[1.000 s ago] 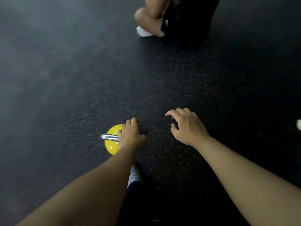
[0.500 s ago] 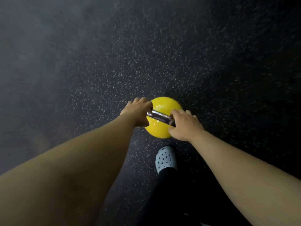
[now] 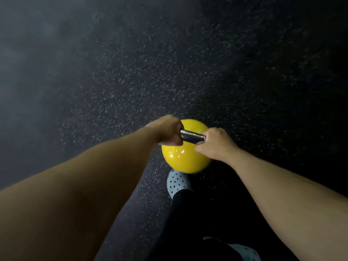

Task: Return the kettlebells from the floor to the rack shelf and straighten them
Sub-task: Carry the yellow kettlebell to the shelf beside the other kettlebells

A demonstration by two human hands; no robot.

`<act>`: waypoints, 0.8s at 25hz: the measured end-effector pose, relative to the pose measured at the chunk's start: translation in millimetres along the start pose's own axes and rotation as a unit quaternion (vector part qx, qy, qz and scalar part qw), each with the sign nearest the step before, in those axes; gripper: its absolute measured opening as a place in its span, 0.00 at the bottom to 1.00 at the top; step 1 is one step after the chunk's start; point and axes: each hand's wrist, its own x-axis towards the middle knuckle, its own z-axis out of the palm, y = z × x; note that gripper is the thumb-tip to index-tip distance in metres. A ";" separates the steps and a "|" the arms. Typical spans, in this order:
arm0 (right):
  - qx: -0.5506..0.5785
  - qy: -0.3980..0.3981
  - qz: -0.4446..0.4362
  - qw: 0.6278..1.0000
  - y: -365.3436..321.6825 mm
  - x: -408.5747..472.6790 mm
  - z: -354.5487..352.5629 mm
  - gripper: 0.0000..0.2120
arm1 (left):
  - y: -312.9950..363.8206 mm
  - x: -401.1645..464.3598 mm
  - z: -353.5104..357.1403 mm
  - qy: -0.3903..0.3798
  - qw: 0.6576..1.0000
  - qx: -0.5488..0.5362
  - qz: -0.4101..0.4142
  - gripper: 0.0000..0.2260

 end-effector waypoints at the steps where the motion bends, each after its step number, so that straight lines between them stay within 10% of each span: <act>1: 0.007 0.014 0.012 1.000 14.8 -15.4 -13.3 0.10 | 24.1 3.3 -6.7 -0.006 1.000 0.011 0.017 0.03; 20: 0.209 0.314 0.279 0.883 385.5 -433.7 -199.4 0.10 | 662.3 -0.9 -47.3 -0.029 0.859 0.337 0.385 0.10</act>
